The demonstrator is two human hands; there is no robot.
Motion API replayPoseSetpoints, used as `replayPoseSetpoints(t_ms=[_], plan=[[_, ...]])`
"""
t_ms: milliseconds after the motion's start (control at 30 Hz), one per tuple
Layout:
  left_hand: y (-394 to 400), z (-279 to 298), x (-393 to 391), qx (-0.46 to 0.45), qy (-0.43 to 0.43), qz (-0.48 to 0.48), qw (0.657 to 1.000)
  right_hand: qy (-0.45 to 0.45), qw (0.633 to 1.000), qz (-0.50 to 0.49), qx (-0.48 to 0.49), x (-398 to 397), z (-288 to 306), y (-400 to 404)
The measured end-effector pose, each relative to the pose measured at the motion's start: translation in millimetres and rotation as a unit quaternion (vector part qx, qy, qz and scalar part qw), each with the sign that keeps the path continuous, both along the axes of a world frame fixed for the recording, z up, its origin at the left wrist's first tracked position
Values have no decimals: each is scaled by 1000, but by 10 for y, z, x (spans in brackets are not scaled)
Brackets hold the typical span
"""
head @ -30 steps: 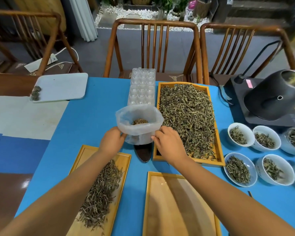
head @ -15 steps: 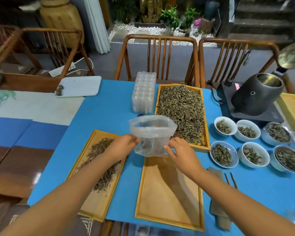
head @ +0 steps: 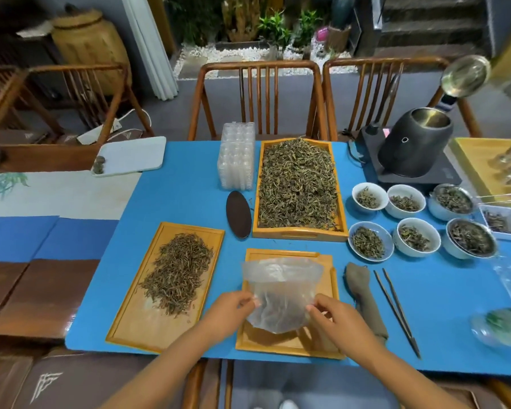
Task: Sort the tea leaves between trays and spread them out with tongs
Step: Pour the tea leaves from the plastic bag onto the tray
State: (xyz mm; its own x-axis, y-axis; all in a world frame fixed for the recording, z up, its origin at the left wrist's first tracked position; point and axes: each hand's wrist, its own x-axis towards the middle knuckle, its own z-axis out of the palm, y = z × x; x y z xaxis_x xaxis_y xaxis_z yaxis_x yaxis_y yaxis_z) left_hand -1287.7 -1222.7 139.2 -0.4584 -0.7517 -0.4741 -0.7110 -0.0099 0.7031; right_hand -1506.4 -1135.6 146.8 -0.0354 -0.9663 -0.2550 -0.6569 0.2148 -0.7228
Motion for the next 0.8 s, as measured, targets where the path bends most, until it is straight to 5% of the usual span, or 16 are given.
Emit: replayPoseSetpoints(t_ms=[800], plan=[[306, -371, -112, 174, 87, 113, 974, -252, 924, -189, 216, -5, -168, 93]])
